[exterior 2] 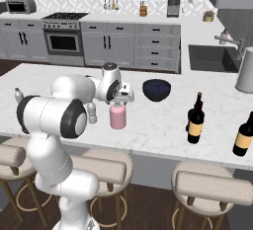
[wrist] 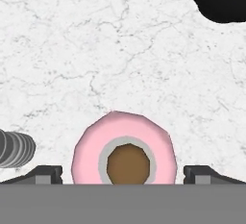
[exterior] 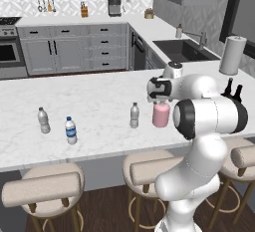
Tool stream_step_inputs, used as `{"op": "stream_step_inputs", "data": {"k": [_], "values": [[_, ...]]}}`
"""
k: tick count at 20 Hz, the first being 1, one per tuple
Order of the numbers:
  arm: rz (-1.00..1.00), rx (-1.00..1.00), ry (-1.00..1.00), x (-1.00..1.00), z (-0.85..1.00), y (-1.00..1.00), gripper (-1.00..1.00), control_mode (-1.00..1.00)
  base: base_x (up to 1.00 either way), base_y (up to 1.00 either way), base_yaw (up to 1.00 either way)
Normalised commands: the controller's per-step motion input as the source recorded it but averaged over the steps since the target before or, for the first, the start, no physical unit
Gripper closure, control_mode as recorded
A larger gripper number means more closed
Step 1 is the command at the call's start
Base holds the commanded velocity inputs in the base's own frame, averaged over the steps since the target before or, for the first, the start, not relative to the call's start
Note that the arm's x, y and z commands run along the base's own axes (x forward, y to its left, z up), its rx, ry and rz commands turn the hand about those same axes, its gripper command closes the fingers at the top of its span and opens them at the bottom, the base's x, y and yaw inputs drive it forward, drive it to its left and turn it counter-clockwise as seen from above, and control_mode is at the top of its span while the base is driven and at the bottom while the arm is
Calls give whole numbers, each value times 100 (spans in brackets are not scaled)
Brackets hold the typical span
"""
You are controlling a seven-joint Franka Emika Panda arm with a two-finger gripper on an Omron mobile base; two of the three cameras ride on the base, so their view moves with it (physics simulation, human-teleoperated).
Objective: Move the plastic bottles in the middle to the plastics group, and the glass bottles in the middle to the glass group.
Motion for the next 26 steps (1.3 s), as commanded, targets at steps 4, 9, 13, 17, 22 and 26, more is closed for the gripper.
{"op": "stream_step_inputs", "data": {"k": [4,9,13,17,22,26], "values": [[0,0,0,23,-10,0,-100,-100,0,0,0],[0,0,0,8,0,0,-100,-100,0,0,0],[0,0,0,0,0,0,100,-100,0,0,0],[0,0,0,0,0,0,100,-100,0,0,0],[0,0,0,0,0,0,100,-100,0,0,0],[-1,0,0,0,1,0,100,-100,0,0,0]]}}
